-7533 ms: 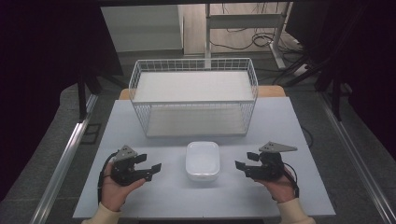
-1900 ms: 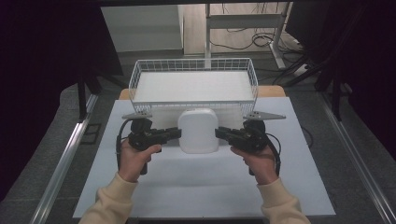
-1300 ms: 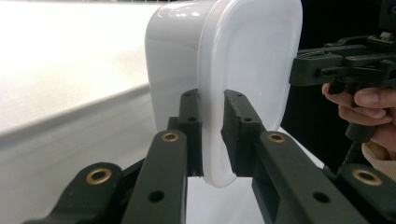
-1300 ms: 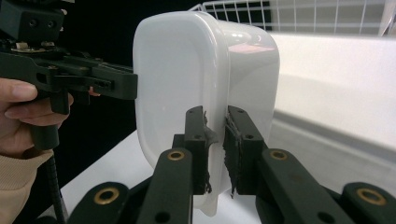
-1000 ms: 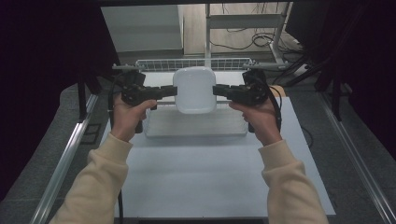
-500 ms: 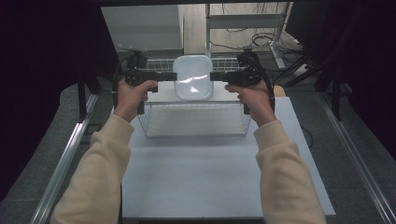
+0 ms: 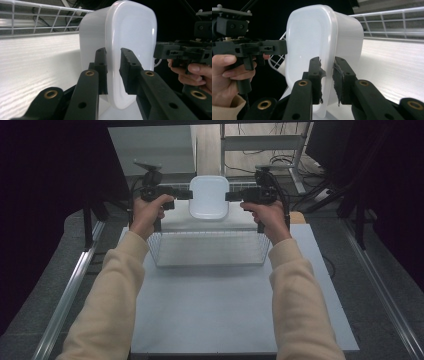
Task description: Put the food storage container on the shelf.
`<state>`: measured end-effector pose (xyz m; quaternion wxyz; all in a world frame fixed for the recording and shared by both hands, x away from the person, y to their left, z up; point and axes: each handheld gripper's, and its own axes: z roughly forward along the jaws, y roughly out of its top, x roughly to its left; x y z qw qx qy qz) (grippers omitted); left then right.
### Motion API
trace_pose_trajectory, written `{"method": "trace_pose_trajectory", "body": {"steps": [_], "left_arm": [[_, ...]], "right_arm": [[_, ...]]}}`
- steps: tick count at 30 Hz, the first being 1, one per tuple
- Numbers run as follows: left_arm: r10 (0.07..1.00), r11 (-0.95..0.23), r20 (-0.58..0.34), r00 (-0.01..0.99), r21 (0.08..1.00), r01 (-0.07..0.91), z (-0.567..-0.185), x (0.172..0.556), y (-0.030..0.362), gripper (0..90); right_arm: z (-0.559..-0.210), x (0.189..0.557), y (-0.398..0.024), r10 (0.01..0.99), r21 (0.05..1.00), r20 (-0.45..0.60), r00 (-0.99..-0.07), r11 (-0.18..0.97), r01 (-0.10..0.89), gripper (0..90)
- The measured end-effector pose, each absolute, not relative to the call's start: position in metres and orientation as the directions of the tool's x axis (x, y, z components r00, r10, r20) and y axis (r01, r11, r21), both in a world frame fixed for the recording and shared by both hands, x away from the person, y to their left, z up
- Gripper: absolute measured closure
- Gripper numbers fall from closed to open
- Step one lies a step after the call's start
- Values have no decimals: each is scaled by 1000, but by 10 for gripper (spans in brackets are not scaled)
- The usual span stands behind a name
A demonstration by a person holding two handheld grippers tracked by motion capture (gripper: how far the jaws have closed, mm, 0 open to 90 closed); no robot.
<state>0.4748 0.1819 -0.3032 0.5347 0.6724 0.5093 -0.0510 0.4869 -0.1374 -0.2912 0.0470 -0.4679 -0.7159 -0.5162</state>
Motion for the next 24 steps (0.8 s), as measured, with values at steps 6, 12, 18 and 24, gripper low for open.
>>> {"method": "trace_pose_trajectory", "body": {"steps": [6,12,18,24], "left_arm": [[570,155,-706,420,595,789,-318,493,187,732],[545,171,-736,402,567,806,-327,498,190,694],[597,166,-676,433,632,757,-319,489,187,498],[657,101,-563,501,725,682,-303,463,189,361]], "right_arm": [[-301,503,-136,625,643,603,-496,-12,766,680],[-313,514,-137,591,598,667,-453,-62,799,645],[-309,509,-135,619,639,627,-474,-60,767,478],[-294,486,-139,621,747,532,-576,-23,665,360]]}}
